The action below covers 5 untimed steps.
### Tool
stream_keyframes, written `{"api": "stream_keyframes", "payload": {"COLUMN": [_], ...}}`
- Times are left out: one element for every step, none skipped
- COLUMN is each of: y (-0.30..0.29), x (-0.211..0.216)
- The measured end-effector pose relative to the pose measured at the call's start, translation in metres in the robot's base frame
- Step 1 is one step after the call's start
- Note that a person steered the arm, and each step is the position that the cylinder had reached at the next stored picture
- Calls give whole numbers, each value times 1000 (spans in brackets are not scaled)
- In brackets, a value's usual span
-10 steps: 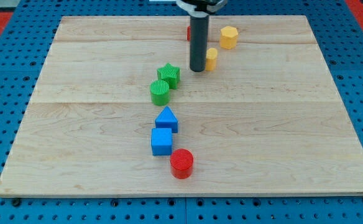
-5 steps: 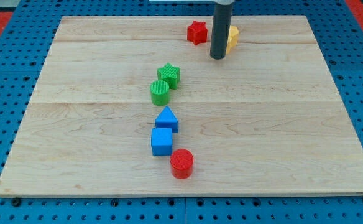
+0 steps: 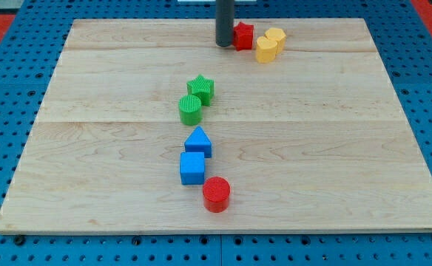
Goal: Push the red star into the yellow blocks
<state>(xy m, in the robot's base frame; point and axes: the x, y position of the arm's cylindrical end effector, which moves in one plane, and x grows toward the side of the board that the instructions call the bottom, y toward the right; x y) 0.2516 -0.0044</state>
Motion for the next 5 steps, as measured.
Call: {"api": "stream_keyframes", "payload": {"y": [5, 53, 28, -27, 2], "x": [-26, -12, -10, 13, 112]}}
